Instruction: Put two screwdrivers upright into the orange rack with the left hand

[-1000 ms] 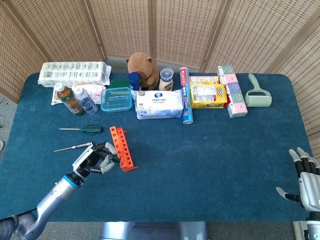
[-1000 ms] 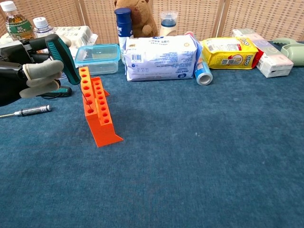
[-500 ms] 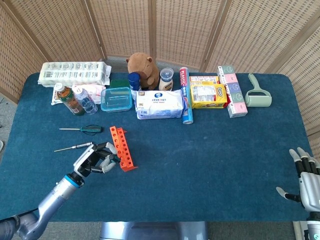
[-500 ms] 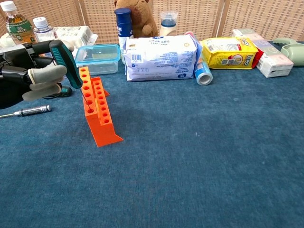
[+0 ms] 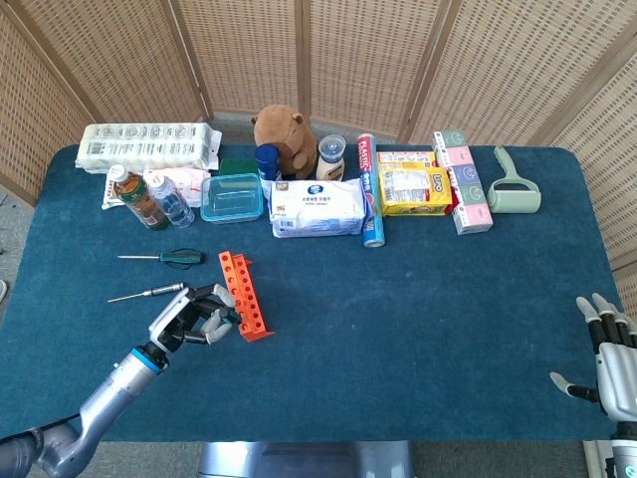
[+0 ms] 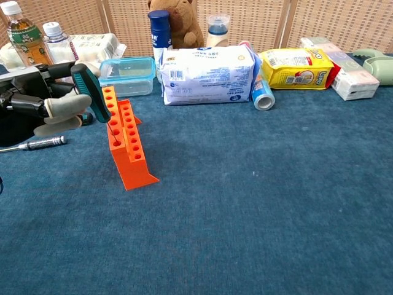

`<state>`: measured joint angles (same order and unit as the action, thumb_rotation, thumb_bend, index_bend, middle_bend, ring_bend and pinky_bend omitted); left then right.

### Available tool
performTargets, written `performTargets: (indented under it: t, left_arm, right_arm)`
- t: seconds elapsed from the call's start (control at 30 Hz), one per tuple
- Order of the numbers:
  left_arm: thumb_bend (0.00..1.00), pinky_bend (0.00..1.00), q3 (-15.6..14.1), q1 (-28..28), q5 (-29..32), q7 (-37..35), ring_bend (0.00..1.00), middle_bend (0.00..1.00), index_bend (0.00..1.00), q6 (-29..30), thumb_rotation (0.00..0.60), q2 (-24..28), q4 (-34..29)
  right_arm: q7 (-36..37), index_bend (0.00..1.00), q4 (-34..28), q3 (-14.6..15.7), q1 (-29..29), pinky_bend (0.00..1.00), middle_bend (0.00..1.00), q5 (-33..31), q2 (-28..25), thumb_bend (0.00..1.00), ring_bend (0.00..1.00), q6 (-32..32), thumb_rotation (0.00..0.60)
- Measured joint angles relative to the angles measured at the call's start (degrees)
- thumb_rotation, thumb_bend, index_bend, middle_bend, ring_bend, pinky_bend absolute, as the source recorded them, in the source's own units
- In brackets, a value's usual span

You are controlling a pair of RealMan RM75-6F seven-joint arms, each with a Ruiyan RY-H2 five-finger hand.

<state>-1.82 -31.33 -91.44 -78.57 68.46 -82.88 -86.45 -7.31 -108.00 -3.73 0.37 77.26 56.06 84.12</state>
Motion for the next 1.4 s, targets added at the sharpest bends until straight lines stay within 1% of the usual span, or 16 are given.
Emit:
performTargets:
  t: [0.4,0.63,0.8,0.93,1.07,1.2,1.27,1.4]
  left_arm:
    - [0.55,0.95,-0.4,-0.2,-0.4,1.6,0.87,0.84,0.53,-0.9,0.600,-0.2,0.5]
    - [0.54,0.95,-0.3,-0.1,-0.3,2.7,0.87,0.84,0.44,-0.9,0.600,-0.4,0.4]
    - [0.50,0.95,-0.3,0.0,-0.9,3.5,0.87,0.84,0.41,-0.4,0.600,-0.5,0.8]
    - [0.48,0.95,-0.4,0.2,-0.9,4.5,0.87,0.84,0.41,-0.2,0.600,-0.7,1.3]
    - [0.42,0.95,-0.2,0.4,-0.4,4.8,0.87,0.84,0.40,-0.2,0.600,-0.7,1.4]
    - [0.40,0.95,-0.2,0.5,-0.4,5.8,0.87,0.84,0.40,-0.1,0.600,-0.7,1.6]
    - [0.36,0.95,-0.2,0.6,-0.3,6.4,0.87,0.84,0.40,-0.1,0.600,-0.7,1.6]
    - [0.31,0.95,0.0,0.6,-0.1,7.7,0.87,0.84,0.37,-0.1,0.600,-0.9,1.7]
  right_arm:
    - [0.3,0.02,-0.1,-0.1,-0.1,0.01,0.00,-0.1,0.0,0.00,0.00,0.1,0.600]
    - [0.3,0.02,-0.1,-0.1,-0.1,0.01,0.00,-0.1,-0.1,0.00,0.00,0.0,0.600]
    - [0.4,0.02,-0.1,-0.1,-0.1,0.01,0.00,-0.2,-0.1,0.00,0.00,0.0,0.600]
    - [0.3,0.02,-0.1,-0.1,-0.1,0.01,0.00,-0.2,0.0,0.00,0.00,0.0,0.600]
    - [0.3,0.02,-0.2,-0.1,-0.1,0.01,0.00,-0.3,0.0,0.00,0.00,0.0,0.600]
    - [0.2,0.02,-0.2,-0.1,-0.1,0.01,0.00,-0.2,0.0,0.00,0.00,0.0,0.600]
    - [0.2,0.02,-0.2,-0.1,-0.1,0.01,0.00,-0.3,0.0,0.00,0.00,0.0,0.600]
    - [0.3,0.02,-0.2,-0.1,-0.1,0.01,0.00,-0.3,0.0,0.00,0.00,0.0,0.600]
